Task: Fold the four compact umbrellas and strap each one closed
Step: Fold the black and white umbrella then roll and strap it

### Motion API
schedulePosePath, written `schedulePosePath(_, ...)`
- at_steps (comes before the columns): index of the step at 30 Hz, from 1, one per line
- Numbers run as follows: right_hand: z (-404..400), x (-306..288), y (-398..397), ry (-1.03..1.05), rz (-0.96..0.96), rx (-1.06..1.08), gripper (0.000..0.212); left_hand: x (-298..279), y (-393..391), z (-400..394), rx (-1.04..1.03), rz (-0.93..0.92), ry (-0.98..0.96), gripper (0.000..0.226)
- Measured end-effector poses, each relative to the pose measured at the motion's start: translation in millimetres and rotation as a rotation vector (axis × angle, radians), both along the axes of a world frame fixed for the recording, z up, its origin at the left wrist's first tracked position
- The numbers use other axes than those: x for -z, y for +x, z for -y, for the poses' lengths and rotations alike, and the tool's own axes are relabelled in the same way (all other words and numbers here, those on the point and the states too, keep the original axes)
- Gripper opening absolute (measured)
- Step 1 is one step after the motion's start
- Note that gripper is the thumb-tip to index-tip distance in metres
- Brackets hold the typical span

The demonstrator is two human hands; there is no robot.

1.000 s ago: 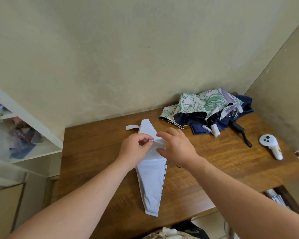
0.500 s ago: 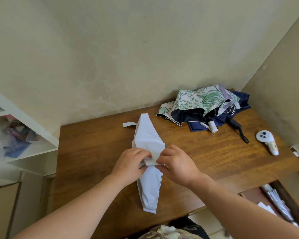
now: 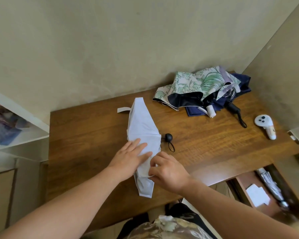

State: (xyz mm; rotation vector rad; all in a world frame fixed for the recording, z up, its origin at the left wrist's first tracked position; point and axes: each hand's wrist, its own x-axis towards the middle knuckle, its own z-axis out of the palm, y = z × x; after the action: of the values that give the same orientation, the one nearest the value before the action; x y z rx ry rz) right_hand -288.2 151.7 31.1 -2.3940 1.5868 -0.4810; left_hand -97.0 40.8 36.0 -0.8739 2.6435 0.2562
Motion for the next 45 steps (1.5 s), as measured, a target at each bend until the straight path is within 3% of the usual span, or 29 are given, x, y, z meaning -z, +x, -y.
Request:
schedulePosePath(7,-11,31,2,0.139,-0.065,-0.063,0.015,35,8,-9,0.150,0.096,-0.011,0.065)
schedulePosePath(11,-15,46,8,0.199,-0.105,-0.094,0.014,50,12,-11,0.190,0.063,-0.045,0.064)
schedulePosePath(14,-14,54,7,0.218,-0.049,-0.017,0.013,57,14,-12,0.117,-0.020,-0.068,0.076)
schedulePosePath(16,-14,55,3,0.234,0.058,0.083,0.014,58,14,-16,-0.036,-0.136,-0.077,0.082)
schedulePosePath(19,-12,50,-5,0.290,0.126,0.161,0.015,56,22,-36,-0.512,-0.410,-0.079,0.061)
schedulePosePath(21,-13,46,-9,0.345,0.174,0.223,0.015,62,31,-56,-0.827,-0.490,0.028,0.044)
schedulePosePath(23,-12,43,-12,0.377,0.275,0.338,0.017,67,35,-73,-0.996,-0.490,0.229,0.028)
schedulePosePath(26,-10,42,-17,0.397,0.327,0.424,0.020,67,31,-89,-1.069,-0.509,0.550,0.019)
schedulePosePath(30,-10,37,-19,0.349,0.243,0.357,0.020,72,17,-97,-1.255,-0.635,0.761,0.024)
schedulePosePath(36,-14,32,-8,0.286,0.194,0.237,0.017,73,8,-99,-1.266,-0.488,0.811,0.023)
schedulePosePath(45,-22,42,2,0.158,0.091,0.191,0.015,73,18,-128,-1.454,-0.592,1.016,0.017)
